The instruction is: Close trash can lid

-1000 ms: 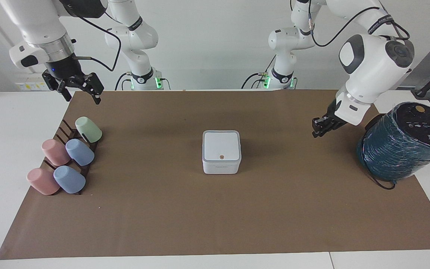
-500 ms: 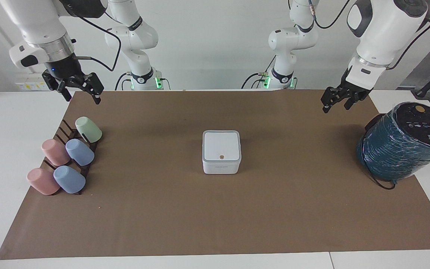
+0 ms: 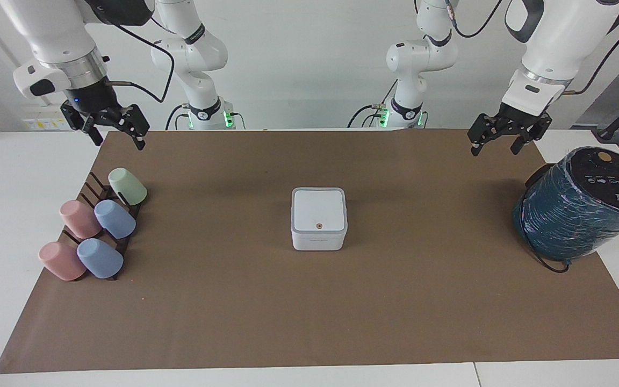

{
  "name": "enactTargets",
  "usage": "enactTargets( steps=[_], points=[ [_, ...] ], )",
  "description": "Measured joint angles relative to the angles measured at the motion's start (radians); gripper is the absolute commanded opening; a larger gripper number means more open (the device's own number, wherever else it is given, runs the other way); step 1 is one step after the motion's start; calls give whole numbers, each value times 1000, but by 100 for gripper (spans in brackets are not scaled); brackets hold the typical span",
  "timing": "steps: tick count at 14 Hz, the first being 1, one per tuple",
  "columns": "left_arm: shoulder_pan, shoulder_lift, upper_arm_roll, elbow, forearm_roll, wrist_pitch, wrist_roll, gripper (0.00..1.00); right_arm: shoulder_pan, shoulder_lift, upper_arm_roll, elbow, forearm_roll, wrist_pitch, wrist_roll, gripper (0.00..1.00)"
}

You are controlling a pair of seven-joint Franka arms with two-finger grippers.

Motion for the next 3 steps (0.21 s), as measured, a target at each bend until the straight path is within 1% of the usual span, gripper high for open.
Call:
enactTargets(
  steps=[3],
  points=[
    [0,0,0,0,0,17,3,100,0,0,0,0,0,0,0,100]
  ],
)
